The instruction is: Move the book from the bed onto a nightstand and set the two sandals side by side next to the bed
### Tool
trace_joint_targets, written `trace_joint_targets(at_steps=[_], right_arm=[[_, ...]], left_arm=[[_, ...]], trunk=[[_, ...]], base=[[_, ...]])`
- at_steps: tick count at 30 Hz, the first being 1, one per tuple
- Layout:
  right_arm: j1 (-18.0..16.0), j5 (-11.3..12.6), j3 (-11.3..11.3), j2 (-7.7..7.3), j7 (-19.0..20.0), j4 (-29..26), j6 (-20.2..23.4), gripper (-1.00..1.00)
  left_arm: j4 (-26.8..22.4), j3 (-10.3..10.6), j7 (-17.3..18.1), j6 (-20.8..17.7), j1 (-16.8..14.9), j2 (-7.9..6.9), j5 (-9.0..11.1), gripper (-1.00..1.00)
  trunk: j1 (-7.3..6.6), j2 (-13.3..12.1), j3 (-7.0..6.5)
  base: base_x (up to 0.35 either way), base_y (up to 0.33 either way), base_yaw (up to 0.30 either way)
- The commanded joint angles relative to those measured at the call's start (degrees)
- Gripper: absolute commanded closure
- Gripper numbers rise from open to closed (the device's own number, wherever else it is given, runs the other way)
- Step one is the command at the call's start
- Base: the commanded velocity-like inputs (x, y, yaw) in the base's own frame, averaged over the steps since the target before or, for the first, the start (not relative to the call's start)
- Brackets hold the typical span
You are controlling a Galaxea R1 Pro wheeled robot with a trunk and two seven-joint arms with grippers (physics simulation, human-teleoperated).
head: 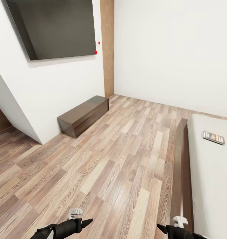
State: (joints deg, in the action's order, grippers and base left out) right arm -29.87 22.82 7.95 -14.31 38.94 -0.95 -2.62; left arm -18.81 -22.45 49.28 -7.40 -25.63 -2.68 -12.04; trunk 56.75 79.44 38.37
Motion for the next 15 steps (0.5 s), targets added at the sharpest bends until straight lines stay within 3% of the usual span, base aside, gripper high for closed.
trace_joint_targets(at_steps=[1, 15], right_arm=[[-0.05, 0.37, 0.49, -0.01, 0.17, 0.07, -0.29, -1.00], [-0.07, 0.27, 0.49, -0.02, 0.11, 0.07, -0.73, -1.00]], left_arm=[[-0.09, -0.49, 0.38, -0.60, -0.03, 0.05, -0.35, -1.00], [-0.01, -0.49, 0.38, -0.60, -0.03, 0.05, -0.26, -1.00]], trunk=[[0.00, 0.03, 0.05], [0.00, 0.03, -0.49]], base=[[0.000, 0.000, 0.000], [0.000, 0.000, 0.000]])
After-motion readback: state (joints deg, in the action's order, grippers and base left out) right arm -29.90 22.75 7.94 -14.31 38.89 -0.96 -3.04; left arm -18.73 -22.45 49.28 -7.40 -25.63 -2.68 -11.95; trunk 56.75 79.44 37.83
